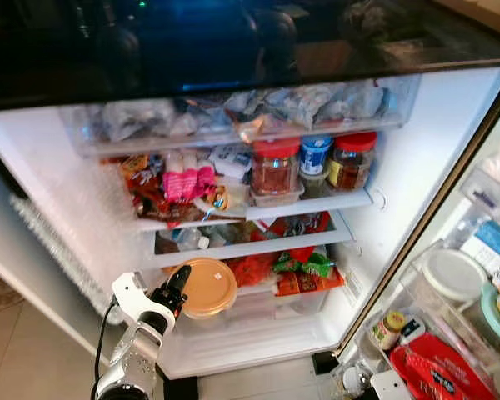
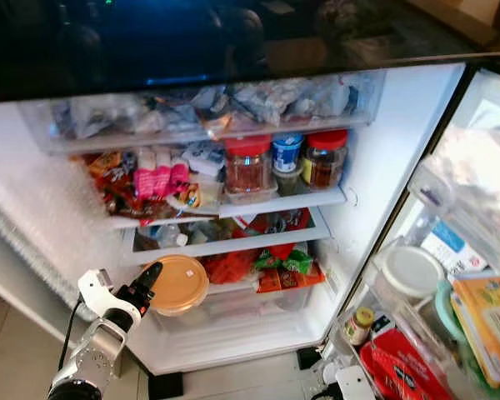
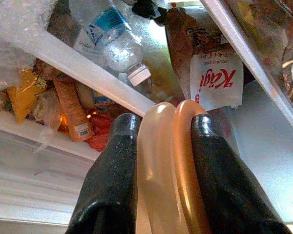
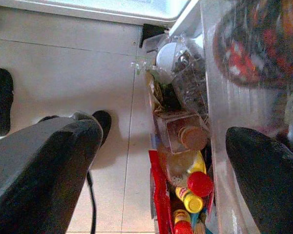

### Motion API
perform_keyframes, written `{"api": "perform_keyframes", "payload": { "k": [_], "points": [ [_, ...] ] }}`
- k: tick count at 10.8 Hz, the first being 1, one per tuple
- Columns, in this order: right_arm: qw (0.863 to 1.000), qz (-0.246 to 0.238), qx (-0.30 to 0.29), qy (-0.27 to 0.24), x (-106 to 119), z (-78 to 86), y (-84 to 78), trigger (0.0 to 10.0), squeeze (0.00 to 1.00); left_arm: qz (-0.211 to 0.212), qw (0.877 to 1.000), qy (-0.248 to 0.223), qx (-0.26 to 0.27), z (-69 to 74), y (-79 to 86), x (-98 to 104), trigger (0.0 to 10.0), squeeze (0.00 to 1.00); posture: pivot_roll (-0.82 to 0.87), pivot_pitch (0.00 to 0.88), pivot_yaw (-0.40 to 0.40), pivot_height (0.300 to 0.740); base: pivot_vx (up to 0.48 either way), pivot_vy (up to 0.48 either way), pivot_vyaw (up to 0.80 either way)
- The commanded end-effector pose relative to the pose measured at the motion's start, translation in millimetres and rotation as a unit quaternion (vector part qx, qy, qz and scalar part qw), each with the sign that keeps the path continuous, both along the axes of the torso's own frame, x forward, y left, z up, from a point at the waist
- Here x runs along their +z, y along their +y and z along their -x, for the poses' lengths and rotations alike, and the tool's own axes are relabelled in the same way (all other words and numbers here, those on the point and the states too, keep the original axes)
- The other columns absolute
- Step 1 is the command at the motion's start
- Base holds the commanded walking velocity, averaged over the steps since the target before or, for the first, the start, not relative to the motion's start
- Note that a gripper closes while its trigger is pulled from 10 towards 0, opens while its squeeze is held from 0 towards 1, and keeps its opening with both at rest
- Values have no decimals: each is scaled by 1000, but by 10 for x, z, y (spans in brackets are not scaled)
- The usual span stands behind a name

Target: Restocking fridge

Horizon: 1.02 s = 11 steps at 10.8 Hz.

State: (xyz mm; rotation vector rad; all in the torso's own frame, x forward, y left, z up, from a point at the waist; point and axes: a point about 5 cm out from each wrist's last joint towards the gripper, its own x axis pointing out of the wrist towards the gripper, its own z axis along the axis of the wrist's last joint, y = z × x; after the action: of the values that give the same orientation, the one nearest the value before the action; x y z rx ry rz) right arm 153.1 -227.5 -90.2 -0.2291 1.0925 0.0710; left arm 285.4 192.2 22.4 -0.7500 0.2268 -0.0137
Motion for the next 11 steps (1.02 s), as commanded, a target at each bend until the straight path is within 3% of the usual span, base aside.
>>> {"api": "perform_keyframes", "payload": {
  "k": [1, 4, 6, 11],
  "points": [
    [1000, 2, -4, 3, 1, 15, -33, 10000, 0, 0, 1000, -17, -6, -38, -27, 68, 10000, 0, -59, 0, -6, 690, 0, 0, 0],
    [1000, 6, 3, 8, 2, 15, -39, 10000, 0, -1, 1000, -19, -10, -44, -39, 76, 10000, 0, -59, 0, -9, 685, 0, 0, 0],
    [1000, 4, 5, 8, 2, 14, -37, 10000, 0, -2, 1000, -21, -12, -49, -48, 83, 10000, 0, -57, 0, -9, 646, 0, 0, 0],
    [1000, 3, 2, 11, 0, 22, -43, 10000, 0, 1, 999, -35, -11, -93, -81, 135, 10000, 0, -58, 0, -15, 646, 0, 0, 0]
  ]
}}
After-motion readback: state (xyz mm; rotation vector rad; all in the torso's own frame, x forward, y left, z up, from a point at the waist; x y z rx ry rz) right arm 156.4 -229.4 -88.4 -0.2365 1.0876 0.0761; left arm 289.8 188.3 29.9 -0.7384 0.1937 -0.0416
